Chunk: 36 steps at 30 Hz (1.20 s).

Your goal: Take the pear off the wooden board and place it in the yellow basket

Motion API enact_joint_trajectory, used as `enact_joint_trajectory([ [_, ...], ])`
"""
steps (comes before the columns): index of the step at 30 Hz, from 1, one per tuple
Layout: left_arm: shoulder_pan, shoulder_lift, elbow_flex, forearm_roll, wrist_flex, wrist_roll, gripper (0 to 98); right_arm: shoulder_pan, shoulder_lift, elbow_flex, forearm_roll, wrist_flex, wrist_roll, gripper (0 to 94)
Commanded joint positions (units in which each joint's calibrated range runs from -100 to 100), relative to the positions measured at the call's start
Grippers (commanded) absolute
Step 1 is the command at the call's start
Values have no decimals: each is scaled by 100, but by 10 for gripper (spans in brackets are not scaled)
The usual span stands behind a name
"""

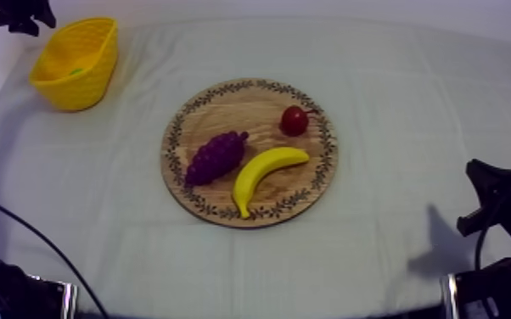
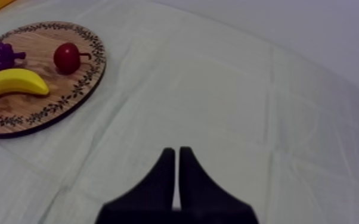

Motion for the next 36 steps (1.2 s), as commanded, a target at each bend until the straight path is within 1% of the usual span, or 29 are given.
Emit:
enact_joint_trajectory([
  [1, -3, -428, 428, -12, -92, -13, 299, -1, -4, -5, -1, 2, -2, 4],
  [5, -20, -1001, 1019, -29, -295, -58, 213, -1, -4, -5, -1, 2, -2, 4],
  [11, -41, -1840, 1775, -55, -480, -127, 54, -1, -4, -5, -1, 2, -2, 4],
  [13, -49, -2132, 2072, -75, -512, -109, 27, -1, -4, -5, -1, 2, -2, 4],
  [17, -83, -2769, 2754, -102, -645, -68, 7, -1, -4, -5, -1, 2, -2, 4],
  [18, -79, -2949, 2937, -144, -706, -17, 5, -1, -4, -5, -1, 2, -2, 4],
  [19, -52, -3144, 3131, -224, -784, 86, 4, -1, -4, -5, -1, 2, -2, 4],
  [21, 58, -3577, 3547, -438, -915, 350, 2, -1, -4, -5, -1, 2, -2, 4],
  [23, 206, -4041, 3980, -632, -1040, 548, 2, -1, -4, -5, -1, 2, -2, 4],
  [25, 301, -4488, 4351, -701, -1145, 608, 1, -1, -4, -5, -1, 2, -2, 4],
  [27, 348, -4898, 4648, -652, -1229, 550, 1, -1, -4, -5, -1, 2, -2, 4],
  [29, 380, -5288, 4906, -568, -1291, 366, 1, -1, -4, -5, -1, 2, -2, 4],
  [33, 483, -6023, 5459, -327, -1535, -336, 0, -1, -4, -5, -1, 2, -2, 4],
  [36, 526, -6564, 5925, -94, -1733, -706, 0, -1, -4, -5, -1, 2, -1, 4],
])
